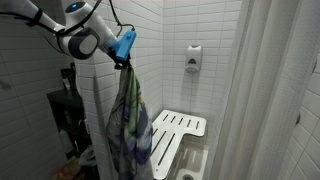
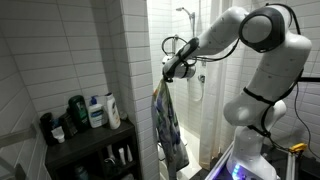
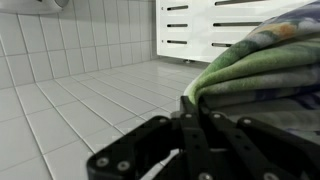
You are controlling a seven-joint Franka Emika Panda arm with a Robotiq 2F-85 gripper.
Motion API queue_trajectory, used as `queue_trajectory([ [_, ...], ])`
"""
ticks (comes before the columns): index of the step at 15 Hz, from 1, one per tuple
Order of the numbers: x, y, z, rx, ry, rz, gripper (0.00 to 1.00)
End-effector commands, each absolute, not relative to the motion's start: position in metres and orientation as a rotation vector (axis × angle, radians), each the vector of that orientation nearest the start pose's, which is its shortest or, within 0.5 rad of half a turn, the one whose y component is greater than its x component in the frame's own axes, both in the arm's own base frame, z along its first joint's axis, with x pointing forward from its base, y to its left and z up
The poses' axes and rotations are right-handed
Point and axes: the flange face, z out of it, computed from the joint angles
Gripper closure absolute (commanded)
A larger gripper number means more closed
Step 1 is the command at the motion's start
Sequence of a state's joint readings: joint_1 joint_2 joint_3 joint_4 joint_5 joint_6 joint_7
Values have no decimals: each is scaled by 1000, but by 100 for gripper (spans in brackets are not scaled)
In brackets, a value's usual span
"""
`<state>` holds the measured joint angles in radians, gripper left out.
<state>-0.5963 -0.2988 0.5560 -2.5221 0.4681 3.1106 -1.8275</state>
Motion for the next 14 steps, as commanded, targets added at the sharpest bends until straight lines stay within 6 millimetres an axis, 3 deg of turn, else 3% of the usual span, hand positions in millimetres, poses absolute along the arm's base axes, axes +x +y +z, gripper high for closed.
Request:
queue_trajectory([
  [1, 450, -29, 525, 1797, 1521, 744, 98],
  [6, 410, -1, 580, 1712, 1536, 807, 98],
  [8, 400, 7, 590, 1682, 1521, 809, 98],
  [14, 378, 4, 602, 1691, 1471, 803, 98],
])
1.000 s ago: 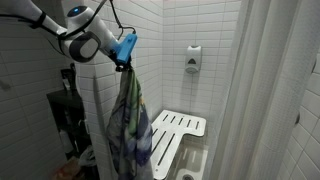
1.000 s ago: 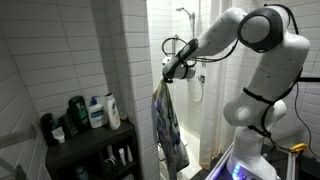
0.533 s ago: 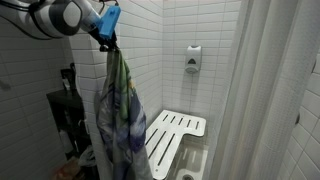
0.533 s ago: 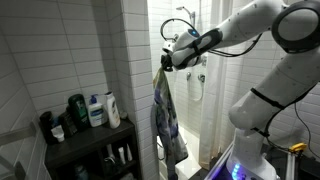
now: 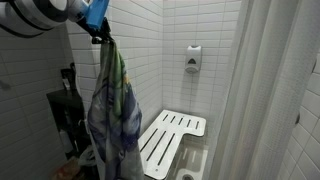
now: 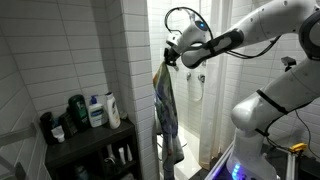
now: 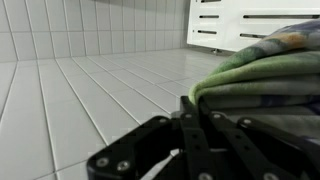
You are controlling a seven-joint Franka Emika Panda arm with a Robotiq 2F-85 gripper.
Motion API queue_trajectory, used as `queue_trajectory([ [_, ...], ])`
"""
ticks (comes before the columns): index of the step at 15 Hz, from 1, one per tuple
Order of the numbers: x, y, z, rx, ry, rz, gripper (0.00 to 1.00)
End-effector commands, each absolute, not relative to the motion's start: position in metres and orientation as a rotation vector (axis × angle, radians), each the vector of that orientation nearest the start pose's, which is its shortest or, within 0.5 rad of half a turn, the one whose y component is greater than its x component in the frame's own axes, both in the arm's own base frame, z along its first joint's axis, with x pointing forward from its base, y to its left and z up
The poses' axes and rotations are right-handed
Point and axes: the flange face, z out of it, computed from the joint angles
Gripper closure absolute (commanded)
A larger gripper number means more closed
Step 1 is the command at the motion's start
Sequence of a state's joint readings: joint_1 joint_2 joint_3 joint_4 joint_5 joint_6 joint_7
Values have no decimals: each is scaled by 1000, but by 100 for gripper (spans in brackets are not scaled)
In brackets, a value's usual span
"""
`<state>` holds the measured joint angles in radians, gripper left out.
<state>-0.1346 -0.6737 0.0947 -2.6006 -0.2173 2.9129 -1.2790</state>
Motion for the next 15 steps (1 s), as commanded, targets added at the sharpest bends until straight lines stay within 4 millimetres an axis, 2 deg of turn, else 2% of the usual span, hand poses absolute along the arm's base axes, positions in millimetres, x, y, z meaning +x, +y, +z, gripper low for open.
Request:
queue_trajectory([
  [1, 373, 5, 605, 1686, 1475, 801, 98],
  [4, 352, 6, 621, 1685, 1519, 782, 98],
  [7, 330, -5, 635, 1771, 1549, 683, 98],
  [12, 291, -26, 646, 1964, 1646, 468, 98],
  [15, 277, -26, 654, 2008, 1716, 436, 98],
])
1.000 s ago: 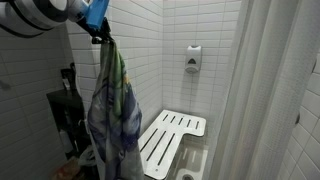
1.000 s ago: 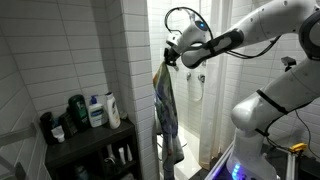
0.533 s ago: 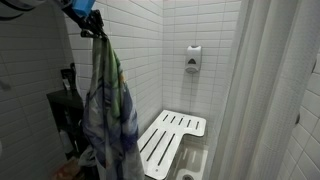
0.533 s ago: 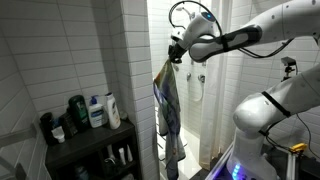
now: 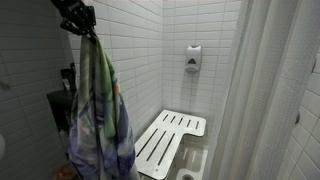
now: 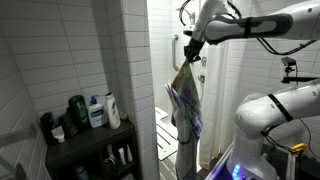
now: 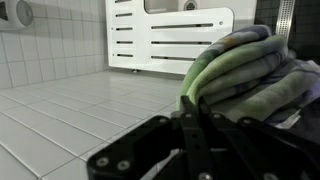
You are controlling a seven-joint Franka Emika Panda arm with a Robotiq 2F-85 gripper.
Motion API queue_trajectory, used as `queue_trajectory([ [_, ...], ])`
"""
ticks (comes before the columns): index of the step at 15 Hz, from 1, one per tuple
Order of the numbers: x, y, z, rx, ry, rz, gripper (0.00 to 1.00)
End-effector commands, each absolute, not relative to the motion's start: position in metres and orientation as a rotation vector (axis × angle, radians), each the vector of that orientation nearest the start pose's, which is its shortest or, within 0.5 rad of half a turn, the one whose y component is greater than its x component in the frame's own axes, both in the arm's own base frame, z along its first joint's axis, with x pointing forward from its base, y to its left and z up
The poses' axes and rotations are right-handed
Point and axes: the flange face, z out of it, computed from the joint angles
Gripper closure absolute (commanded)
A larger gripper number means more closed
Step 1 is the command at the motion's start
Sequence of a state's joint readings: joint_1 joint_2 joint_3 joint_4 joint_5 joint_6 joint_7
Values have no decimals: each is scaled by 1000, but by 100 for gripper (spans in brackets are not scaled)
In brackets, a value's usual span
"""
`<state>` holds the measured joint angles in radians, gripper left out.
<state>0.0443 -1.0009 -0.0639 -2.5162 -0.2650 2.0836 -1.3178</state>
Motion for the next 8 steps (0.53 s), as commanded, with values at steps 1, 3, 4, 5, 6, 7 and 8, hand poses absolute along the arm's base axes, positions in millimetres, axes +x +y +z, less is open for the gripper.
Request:
queue_trajectory([
  [1, 276, -22, 656, 1978, 1752, 449, 98],
  [3, 280, -7, 656, 1929, 1832, 519, 98],
  [4, 289, 6, 651, 1902, 1881, 557, 98],
  [5, 297, 19, 645, 1878, 1926, 594, 98],
  [6, 304, 31, 638, 1862, 1970, 625, 98],
  [7, 311, 43, 630, 1845, 2007, 648, 98],
  [8, 318, 53, 624, 1832, 2044, 670, 98],
])
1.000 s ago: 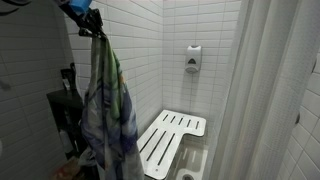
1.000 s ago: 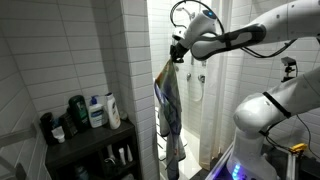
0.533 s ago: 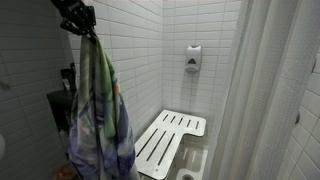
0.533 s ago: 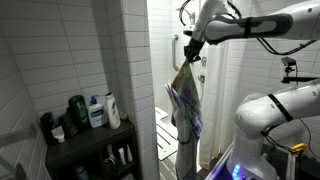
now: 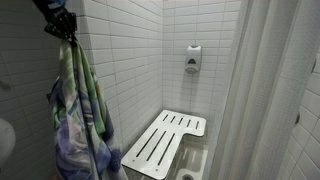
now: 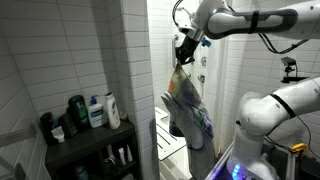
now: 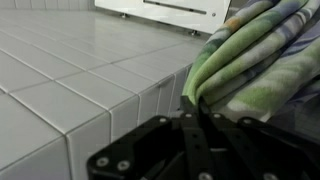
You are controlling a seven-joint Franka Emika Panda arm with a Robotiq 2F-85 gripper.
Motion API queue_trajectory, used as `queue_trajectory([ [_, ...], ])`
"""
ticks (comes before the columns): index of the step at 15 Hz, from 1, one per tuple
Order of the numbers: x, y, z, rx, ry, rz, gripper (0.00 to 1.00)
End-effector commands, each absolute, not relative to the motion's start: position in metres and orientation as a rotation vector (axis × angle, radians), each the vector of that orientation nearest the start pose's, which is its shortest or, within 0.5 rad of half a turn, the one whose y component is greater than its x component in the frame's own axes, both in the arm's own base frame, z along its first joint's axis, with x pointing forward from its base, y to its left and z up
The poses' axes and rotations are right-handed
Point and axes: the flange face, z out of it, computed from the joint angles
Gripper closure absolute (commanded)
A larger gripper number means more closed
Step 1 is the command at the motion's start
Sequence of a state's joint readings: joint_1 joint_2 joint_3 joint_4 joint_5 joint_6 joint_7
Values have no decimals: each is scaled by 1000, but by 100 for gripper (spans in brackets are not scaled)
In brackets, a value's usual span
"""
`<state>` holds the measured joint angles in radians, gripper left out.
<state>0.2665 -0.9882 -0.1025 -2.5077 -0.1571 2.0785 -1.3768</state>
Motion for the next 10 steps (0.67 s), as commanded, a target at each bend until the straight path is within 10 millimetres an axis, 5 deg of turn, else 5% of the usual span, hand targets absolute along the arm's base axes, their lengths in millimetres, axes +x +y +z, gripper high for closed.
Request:
queue_trajectory([
  [1, 326, 62, 617, 1816, 2074, 683, 98],
  [10, 359, 137, 590, 1639, 2280, 678, 98],
])
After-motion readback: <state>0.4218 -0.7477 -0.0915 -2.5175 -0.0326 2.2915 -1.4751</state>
